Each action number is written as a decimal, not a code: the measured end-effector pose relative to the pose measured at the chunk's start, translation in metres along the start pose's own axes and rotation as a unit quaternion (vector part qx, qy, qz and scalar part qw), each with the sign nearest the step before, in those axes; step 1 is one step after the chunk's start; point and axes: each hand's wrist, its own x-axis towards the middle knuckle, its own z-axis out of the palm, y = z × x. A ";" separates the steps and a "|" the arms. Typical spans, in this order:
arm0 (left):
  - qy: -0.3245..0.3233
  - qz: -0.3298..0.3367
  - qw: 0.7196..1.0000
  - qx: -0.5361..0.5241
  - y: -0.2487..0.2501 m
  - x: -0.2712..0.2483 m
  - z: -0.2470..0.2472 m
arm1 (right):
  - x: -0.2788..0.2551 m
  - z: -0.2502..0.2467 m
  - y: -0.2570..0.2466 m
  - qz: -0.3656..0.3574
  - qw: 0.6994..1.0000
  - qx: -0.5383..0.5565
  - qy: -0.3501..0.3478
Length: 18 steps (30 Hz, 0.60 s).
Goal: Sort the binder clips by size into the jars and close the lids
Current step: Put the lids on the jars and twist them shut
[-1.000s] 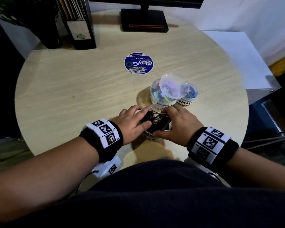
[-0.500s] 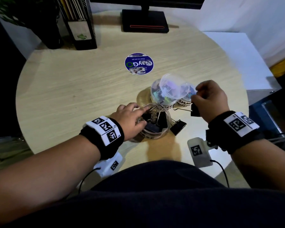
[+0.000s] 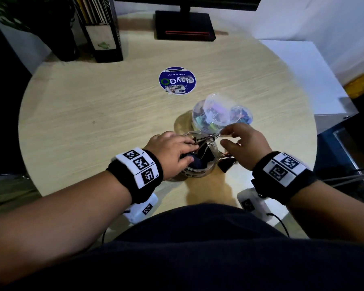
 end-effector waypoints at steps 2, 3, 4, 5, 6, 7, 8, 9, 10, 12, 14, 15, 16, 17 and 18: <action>-0.014 0.002 1.000 -0.002 -0.001 0.002 -0.003 | 0.003 0.003 -0.011 -0.045 0.998 -0.007 -0.033; -0.021 0.001 1.000 -0.003 -0.001 0.002 -0.005 | 0.005 0.005 -0.014 -0.060 0.997 -0.027 -0.047; -0.024 -0.001 1.000 -0.011 -0.001 0.002 -0.005 | 0.006 0.006 -0.016 -0.069 0.995 -0.048 -0.052; -0.021 -0.003 0.999 -0.024 -0.001 0.001 -0.006 | 0.007 0.007 -0.018 -0.072 0.994 -0.062 -0.055; -0.015 -0.005 0.999 -0.042 -0.001 0.000 -0.006 | 0.007 0.007 -0.020 -0.075 0.993 -0.070 -0.058; -0.008 -0.006 0.998 -0.057 -0.001 -0.002 -0.005 | 0.006 0.006 -0.023 -0.080 0.992 -0.073 -0.059; 0.002 -0.008 0.997 -0.071 -0.001 -0.004 -0.004 | 0.005 0.004 -0.025 -0.083 0.992 -0.072 -0.064; 0.009 -0.012 0.996 -0.084 -0.001 -0.005 -0.003 | 0.004 0.003 -0.028 -0.085 0.992 -0.064 -0.069; 0.013 -0.016 0.996 -0.091 -0.002 -0.005 -0.003 | 0.002 0.002 -0.029 -0.081 0.993 -0.047 -0.074; 0.012 -0.023 0.996 -0.089 -0.004 -0.005 -0.001 | -0.003 0.001 -0.030 -0.071 0.994 0.015 -0.086; 0.011 -0.015 0.996 -0.086 -0.007 -0.004 0.000 | -0.007 0.000 -0.031 -0.069 0.990 0.089 -0.086; 0.015 -0.008 0.995 -0.096 -0.008 -0.005 0.001 | -0.008 0.000 -0.033 -0.067 0.986 0.129 -0.078; 0.025 0.000 0.993 -0.116 -0.009 -0.005 0.001 | -0.009 -0.001 -0.035 -0.063 0.981 0.171 -0.070; 0.043 0.012 0.989 -0.142 -0.010 -0.005 0.002 | -0.008 -0.002 -0.036 -0.058 0.972 0.220 -0.064; 0.067 0.026 0.983 -0.169 -0.010 -0.004 0.002 | -0.007 -0.002 -0.037 -0.050 0.960 0.269 -0.063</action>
